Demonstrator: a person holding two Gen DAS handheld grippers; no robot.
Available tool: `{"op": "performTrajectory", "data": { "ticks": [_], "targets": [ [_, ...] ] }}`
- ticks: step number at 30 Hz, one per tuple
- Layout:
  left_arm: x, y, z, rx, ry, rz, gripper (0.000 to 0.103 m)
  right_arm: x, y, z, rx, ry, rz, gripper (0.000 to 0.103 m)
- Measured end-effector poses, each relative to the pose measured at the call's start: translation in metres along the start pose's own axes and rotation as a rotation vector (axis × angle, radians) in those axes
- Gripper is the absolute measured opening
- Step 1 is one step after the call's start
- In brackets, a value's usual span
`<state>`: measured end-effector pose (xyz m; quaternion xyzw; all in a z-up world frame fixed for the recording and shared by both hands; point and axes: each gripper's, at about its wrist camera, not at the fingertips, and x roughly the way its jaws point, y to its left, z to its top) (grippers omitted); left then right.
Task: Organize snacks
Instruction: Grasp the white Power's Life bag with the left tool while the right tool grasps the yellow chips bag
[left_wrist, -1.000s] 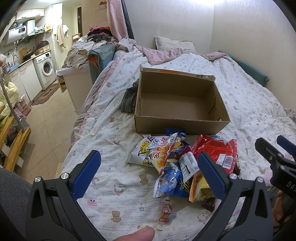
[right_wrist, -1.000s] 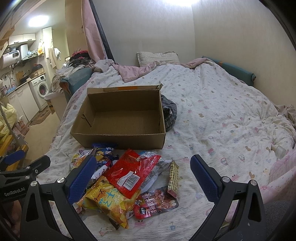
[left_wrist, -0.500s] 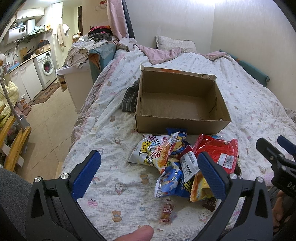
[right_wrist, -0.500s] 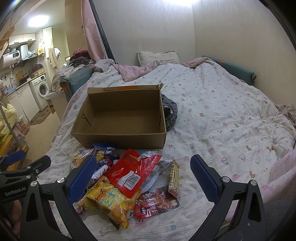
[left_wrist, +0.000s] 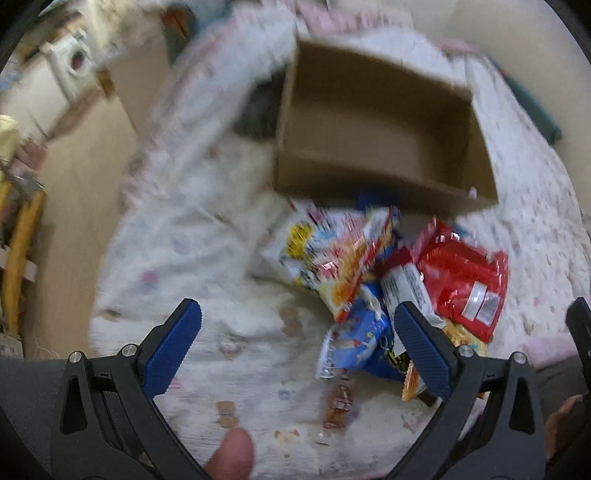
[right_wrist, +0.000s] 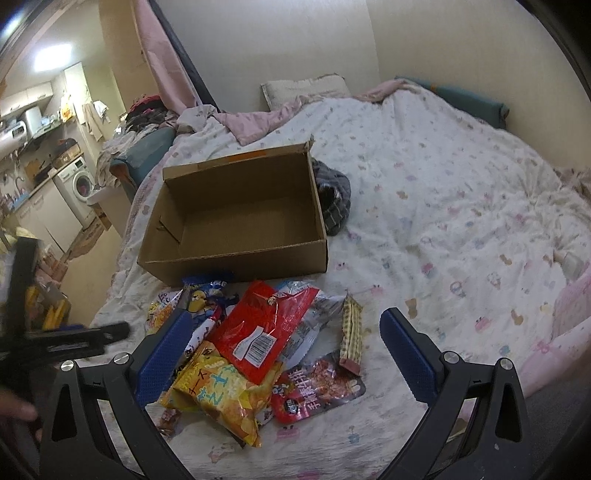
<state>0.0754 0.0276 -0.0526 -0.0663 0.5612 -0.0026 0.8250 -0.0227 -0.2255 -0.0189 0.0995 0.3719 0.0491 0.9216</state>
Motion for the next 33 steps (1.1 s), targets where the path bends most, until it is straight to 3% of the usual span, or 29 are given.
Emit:
{"op": "performTrajectory", "data": {
  "ticks": [4, 7, 9, 12, 14, 19, 27, 33],
  "targets": [
    [0.039, 0.001, 0.032, 0.049, 0.121, 0.009, 0.103, 0.005, -0.012, 0.002, 0.06, 0.035, 0.019, 0.103],
    [0.075, 0.005, 0.047, 0.057, 0.234, -0.039, 0.103, 0.008, -0.019, 0.003, 0.092, 0.054, 0.02, 0.103],
    [0.093, 0.008, 0.051, 0.041, 0.269, -0.065, 0.103, 0.01, -0.023, 0.003, 0.105, 0.06, 0.018, 0.103],
    [0.108, 0.012, 0.054, 0.024, 0.254, -0.057, 0.101, 0.012, -0.027, 0.003, 0.114, 0.071, 0.015, 0.103],
    [0.11, 0.015, 0.053, -0.018, 0.25, -0.068, 0.09, 0.015, -0.029, 0.003, 0.113, 0.074, 0.015, 0.103],
    [0.104, 0.014, 0.043, -0.026, 0.244, -0.088, 0.081, 0.03, -0.032, 0.001, 0.147, 0.166, 0.082, 0.103],
    [0.072, 0.009, 0.032, -0.011, 0.196, -0.1, 0.071, 0.068, -0.021, -0.018, 0.275, 0.513, 0.343, 0.103],
    [0.039, 0.015, 0.016, -0.035, 0.152, -0.094, 0.07, 0.098, -0.011, -0.031, 0.345, 0.651, 0.329, 0.1]
  ]
}}
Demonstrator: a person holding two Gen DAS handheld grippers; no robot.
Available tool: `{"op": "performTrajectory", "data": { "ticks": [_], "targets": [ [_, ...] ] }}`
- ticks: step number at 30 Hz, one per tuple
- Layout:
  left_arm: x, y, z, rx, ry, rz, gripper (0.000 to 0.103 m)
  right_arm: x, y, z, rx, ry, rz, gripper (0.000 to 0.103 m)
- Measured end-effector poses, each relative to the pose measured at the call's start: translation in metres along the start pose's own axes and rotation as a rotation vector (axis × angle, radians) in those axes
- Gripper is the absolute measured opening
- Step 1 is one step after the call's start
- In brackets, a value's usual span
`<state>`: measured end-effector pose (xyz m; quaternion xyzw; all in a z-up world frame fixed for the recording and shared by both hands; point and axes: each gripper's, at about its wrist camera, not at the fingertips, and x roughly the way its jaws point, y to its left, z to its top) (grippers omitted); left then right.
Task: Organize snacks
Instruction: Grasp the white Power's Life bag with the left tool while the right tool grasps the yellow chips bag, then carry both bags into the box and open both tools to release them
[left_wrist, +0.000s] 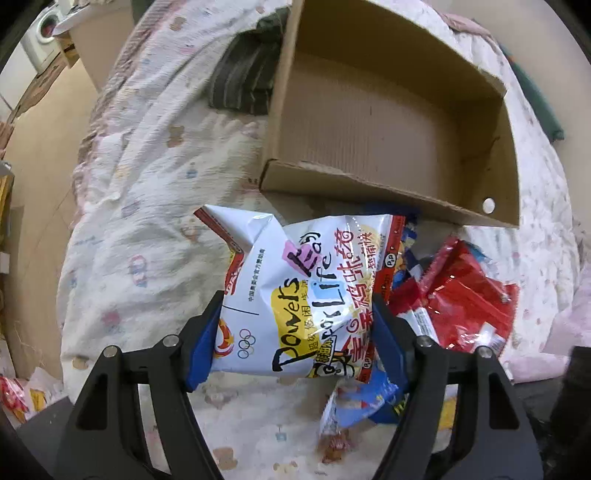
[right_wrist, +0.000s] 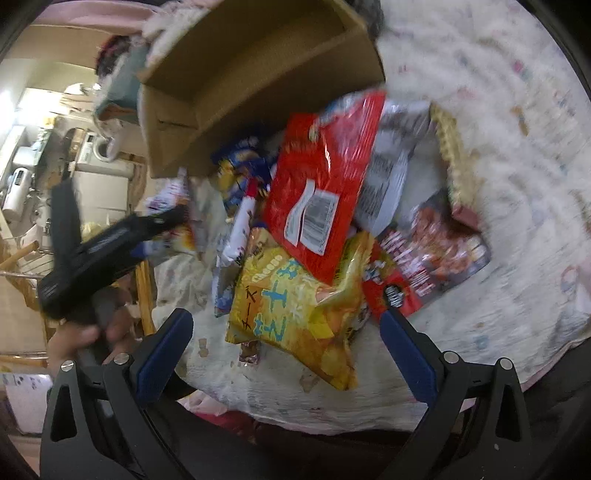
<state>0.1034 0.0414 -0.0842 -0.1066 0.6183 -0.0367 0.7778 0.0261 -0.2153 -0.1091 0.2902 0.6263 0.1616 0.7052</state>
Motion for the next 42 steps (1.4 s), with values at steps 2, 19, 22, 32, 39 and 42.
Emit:
{"op": "performTrajectory", "data": {
  "ticks": [2, 19, 22, 32, 39, 42],
  "targets": [
    [-0.009, 0.001, -0.007, -0.002, -0.007, 0.004, 0.07, 0.007, 0.004, 0.003, -0.005, 0.014, -0.017, 0.093],
    [-0.021, -0.001, -0.012, 0.045, -0.069, -0.024, 0.07, -0.04, 0.018, -0.009, -0.055, -0.057, 0.038, 0.038],
    [-0.023, -0.002, -0.014, 0.047, -0.079, -0.023, 0.07, -0.067, 0.018, -0.008, -0.069, -0.109, 0.076, 0.038],
    [-0.048, -0.015, -0.008, 0.053, -0.156, 0.018, 0.071, -0.102, 0.024, 0.018, -0.132, -0.239, 0.071, 0.038],
    [-0.069, -0.026, 0.017, 0.069, -0.205, 0.037, 0.071, -0.108, 0.042, 0.048, -0.168, -0.282, 0.072, 0.038],
    [-0.076, -0.033, 0.028, 0.088, -0.228, 0.05, 0.07, -0.11, 0.046, 0.062, -0.179, -0.297, 0.075, 0.038]
  ]
}}
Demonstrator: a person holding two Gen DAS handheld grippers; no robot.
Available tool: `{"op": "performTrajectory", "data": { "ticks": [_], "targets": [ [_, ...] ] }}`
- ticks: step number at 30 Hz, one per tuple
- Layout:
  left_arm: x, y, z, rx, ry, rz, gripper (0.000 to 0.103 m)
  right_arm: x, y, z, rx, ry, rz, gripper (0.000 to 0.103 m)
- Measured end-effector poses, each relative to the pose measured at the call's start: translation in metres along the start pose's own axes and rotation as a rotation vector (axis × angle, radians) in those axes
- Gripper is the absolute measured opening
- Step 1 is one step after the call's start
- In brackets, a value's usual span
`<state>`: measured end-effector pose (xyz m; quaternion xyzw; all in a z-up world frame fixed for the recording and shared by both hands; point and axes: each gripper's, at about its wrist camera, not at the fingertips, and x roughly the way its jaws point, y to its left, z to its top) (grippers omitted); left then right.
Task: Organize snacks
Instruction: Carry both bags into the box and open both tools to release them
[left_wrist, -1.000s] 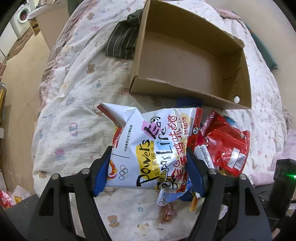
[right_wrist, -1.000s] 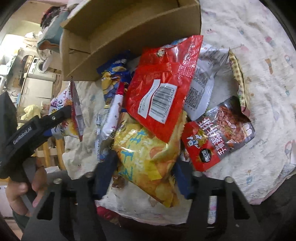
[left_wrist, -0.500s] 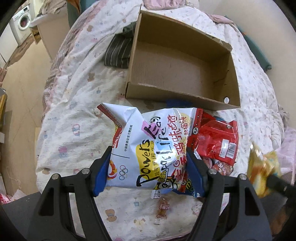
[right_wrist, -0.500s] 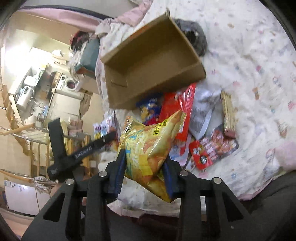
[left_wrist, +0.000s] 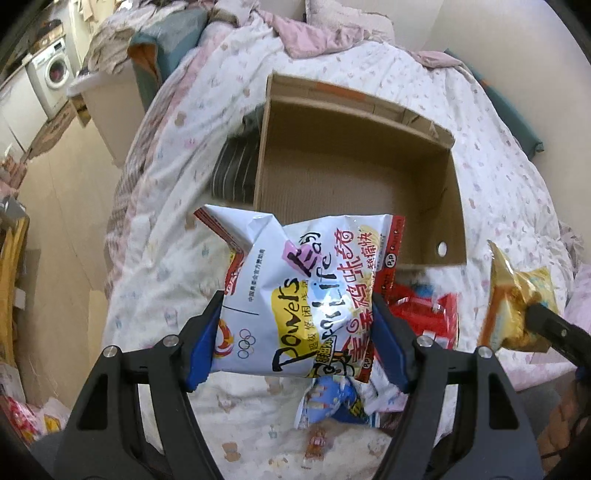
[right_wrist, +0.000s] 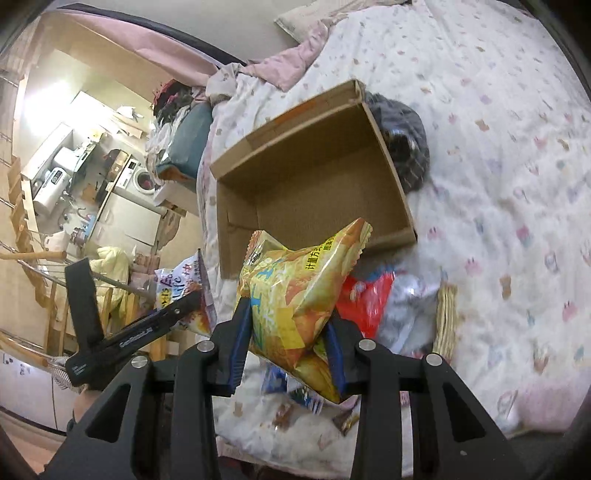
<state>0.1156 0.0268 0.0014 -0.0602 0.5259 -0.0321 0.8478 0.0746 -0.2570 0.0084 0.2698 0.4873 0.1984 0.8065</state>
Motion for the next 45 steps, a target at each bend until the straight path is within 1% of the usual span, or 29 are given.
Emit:
{"op": "performTrajectory", "data": {
  "ticks": [4, 8, 13, 16, 19, 22, 24, 26, 29, 33, 38, 42, 45],
  "targets": [
    [-0.003, -0.009, 0.021, 0.027, -0.03, 0.013, 0.07, 0.006, 0.0, 0.024, -0.013, -0.021, -0.007, 0.038],
    [0.004, -0.02, 0.037, 0.059, -0.047, 0.023, 0.07, 0.014, -0.003, 0.048, -0.024, -0.042, -0.015, 0.038],
    [0.022, -0.035, 0.051, 0.105, -0.065, 0.05, 0.071, 0.034, -0.01, 0.075, -0.034, -0.058, -0.013, 0.038],
    [0.036, -0.043, 0.059, 0.129, -0.068, 0.056, 0.071, 0.05, -0.012, 0.088, -0.06, -0.067, -0.028, 0.038],
    [0.049, -0.047, 0.067, 0.141, -0.102, 0.074, 0.071, 0.069, -0.017, 0.097, -0.1, -0.075, -0.04, 0.038],
    [0.068, -0.046, 0.067, 0.146, -0.107, 0.07, 0.071, 0.088, -0.03, 0.093, -0.074, -0.06, -0.017, 0.038],
    [0.08, -0.044, 0.067, 0.146, -0.093, 0.067, 0.071, 0.097, -0.034, 0.088, -0.063, -0.042, -0.029, 0.038],
    [0.087, -0.044, 0.07, 0.152, -0.086, 0.066, 0.071, 0.104, -0.033, 0.086, -0.085, -0.031, -0.04, 0.038],
    [0.088, -0.043, 0.073, 0.149, -0.099, 0.066, 0.071, 0.11, -0.029, 0.085, -0.132, -0.022, -0.057, 0.038],
    [0.092, -0.04, 0.072, 0.13, -0.085, 0.062, 0.071, 0.114, -0.03, 0.089, -0.142, -0.019, -0.067, 0.038],
    [0.099, -0.045, 0.066, 0.172, -0.061, 0.079, 0.072, 0.122, -0.03, 0.088, -0.146, -0.003, -0.083, 0.038],
    [0.099, -0.049, 0.065, 0.185, -0.051, 0.077, 0.074, 0.127, -0.028, 0.086, -0.152, 0.012, -0.087, 0.038],
    [0.098, -0.052, 0.064, 0.197, -0.047, 0.074, 0.078, 0.127, -0.027, 0.087, -0.161, 0.012, -0.092, 0.038]
  ]
}}
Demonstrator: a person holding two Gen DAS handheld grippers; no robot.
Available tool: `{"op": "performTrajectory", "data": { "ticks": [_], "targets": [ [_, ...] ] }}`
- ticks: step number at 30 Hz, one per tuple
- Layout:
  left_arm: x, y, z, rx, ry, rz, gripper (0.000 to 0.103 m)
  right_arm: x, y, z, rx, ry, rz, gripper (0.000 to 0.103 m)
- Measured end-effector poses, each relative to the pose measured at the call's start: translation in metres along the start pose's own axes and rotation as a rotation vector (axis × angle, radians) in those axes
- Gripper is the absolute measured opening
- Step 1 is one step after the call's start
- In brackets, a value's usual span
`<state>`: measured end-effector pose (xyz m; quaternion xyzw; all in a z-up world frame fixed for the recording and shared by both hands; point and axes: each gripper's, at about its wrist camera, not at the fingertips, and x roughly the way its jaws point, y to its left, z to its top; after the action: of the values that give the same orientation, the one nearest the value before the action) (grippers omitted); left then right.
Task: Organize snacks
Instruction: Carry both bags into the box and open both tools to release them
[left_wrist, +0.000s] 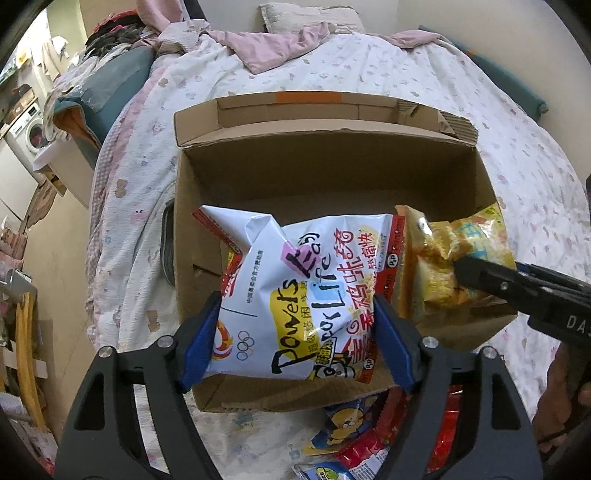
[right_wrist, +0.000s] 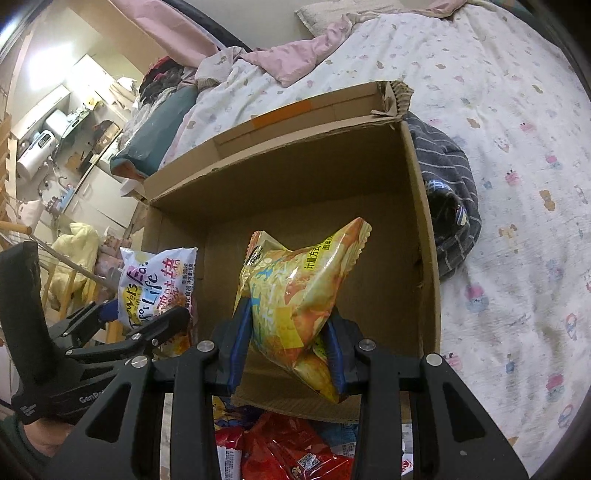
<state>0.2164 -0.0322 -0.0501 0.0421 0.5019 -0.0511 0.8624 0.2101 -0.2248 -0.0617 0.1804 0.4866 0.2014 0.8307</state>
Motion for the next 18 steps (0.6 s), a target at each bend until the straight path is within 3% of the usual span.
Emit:
{"op": "performTrajectory", "data": {
  "ticks": [5, 18],
  "targets": [
    [0.006, -0.007, -0.003, 0.049, 0.041, 0.023, 0.081, 0.003, 0.002, 0.001, -0.009, 0.016, -0.005, 0.039],
    [-0.006, 0.001, -0.002, 0.015, -0.009, 0.032, 0.081, 0.007, 0.0, 0.001, -0.019, 0.031, -0.011, 0.045]
  ]
}}
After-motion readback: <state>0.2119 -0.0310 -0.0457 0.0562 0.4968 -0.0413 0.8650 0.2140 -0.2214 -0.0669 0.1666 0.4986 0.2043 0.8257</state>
